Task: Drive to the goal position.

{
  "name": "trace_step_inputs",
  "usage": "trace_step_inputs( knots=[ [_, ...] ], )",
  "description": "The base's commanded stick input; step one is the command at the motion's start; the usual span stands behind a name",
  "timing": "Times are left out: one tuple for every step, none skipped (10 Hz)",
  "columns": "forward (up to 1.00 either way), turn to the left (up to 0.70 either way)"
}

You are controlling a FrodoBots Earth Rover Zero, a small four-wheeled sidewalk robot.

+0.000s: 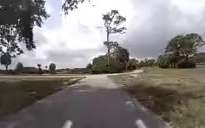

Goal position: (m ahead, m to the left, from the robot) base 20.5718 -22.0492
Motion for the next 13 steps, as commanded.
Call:
trace_step_inputs(
  knots=[
    [0.85, 0.00],
    [0.85, 0.00],
    [0.85, 0.00],
    [0.85, 0.00],
    [0.85, 0.00],
    [0.85, 0.00],
    [0.85, 0.00],
    [0.85, 0.00],
    [0.85, 0.00],
    [0.85, 0.00],
    [0.85, 0.00],
    [0.85, 0.00],
    [0.85, 0.00]
  ],
)
